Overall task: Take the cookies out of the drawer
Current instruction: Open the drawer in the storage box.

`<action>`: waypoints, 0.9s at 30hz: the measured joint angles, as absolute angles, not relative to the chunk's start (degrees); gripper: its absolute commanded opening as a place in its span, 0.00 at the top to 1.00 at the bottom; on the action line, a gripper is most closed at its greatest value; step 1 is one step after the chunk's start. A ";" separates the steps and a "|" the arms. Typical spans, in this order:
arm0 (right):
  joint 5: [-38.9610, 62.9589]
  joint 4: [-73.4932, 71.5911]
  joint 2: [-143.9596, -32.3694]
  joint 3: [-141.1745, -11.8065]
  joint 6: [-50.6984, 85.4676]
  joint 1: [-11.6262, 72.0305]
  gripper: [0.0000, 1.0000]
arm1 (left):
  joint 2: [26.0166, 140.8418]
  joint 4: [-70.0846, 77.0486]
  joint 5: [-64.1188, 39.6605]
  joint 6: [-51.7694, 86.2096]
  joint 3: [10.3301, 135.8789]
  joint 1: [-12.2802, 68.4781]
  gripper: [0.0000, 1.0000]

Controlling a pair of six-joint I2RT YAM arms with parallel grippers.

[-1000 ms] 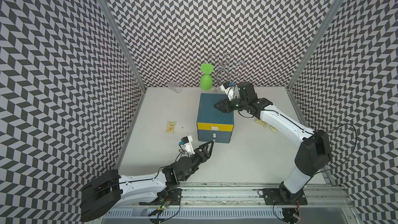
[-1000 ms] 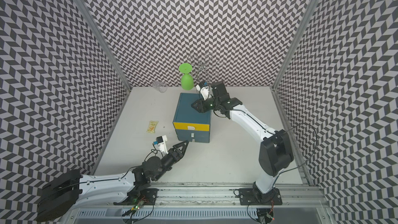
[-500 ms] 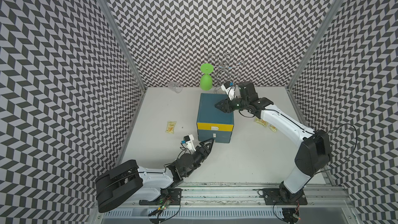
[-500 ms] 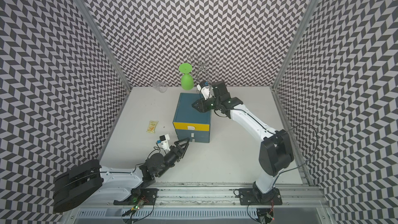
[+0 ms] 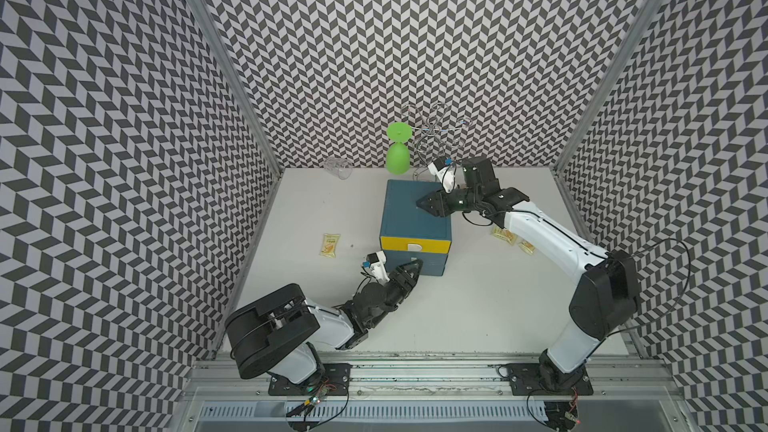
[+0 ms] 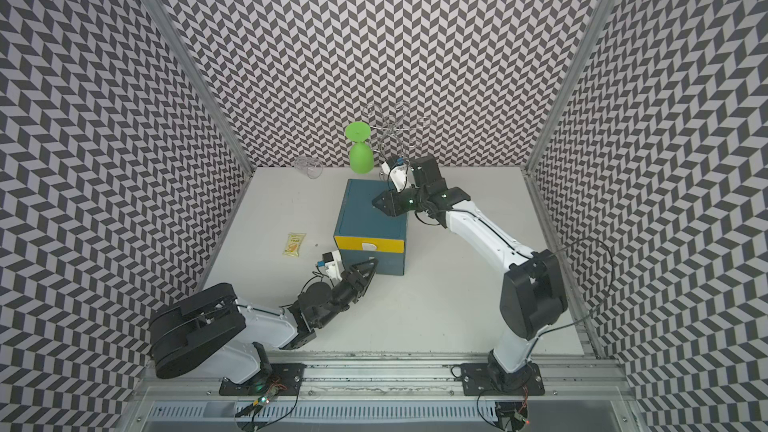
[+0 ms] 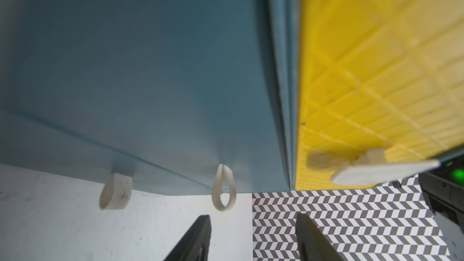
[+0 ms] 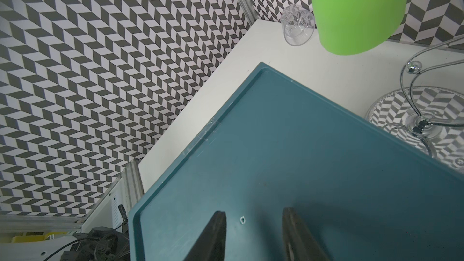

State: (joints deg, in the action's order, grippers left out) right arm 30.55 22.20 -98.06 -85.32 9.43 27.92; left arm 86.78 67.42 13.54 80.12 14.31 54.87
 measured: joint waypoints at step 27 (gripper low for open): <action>30.44 21.78 -98.06 -85.12 9.19 27.57 0.61 | 83.90 57.74 13.06 76.58 16.27 51.70 1.00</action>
